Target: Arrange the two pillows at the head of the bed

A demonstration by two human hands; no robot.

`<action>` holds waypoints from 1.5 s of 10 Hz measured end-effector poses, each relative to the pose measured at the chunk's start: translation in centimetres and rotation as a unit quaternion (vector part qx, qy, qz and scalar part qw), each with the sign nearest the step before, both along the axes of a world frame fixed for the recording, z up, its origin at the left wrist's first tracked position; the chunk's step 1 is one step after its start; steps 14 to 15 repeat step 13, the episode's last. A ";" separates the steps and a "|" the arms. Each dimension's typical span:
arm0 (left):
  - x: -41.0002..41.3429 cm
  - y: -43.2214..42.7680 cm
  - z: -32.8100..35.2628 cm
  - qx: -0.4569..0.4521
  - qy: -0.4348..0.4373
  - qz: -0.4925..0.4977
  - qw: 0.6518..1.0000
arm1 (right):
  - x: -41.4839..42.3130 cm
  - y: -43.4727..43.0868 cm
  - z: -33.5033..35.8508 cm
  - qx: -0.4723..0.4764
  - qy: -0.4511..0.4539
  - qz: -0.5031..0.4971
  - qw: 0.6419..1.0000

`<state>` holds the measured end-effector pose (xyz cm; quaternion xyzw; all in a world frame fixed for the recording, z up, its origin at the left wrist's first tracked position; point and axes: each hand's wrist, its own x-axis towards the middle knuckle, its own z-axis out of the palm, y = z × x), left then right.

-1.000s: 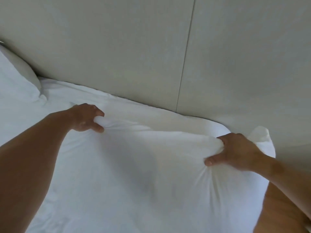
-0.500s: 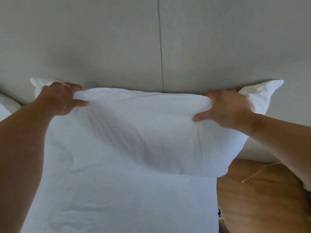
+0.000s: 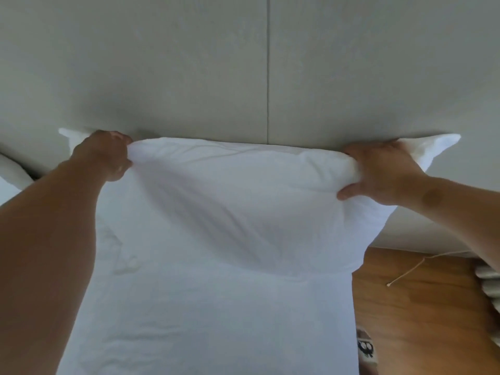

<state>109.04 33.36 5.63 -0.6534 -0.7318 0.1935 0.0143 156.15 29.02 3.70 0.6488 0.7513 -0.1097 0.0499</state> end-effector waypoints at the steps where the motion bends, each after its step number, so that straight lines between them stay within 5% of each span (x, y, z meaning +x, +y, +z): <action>1: -0.3 -0.2 1.7 0.021 0.014 -0.020 0.999 | -0.4 0.0 0.6 0.021 0.060 -0.009 0.998; 3: -3.0 0.2 2.9 0.127 -0.022 0.008 0.992 | -1.1 0.9 0.8 0.071 0.087 -0.015 0.994; 6: -3.1 0.4 -4.2 0.047 -0.051 0.082 0.994 | -2.5 2.0 -3.4 0.057 0.044 -0.005 0.997; 8: -4.3 1.8 -3.5 0.085 -0.066 0.039 0.993 | -1.3 2.7 -3.1 0.076 0.042 0.017 0.996; 15: -3.5 -6.0 0.2 0.170 -0.203 0.178 0.948 | -0.8 -1.1 3.2 0.066 0.093 0.086 0.990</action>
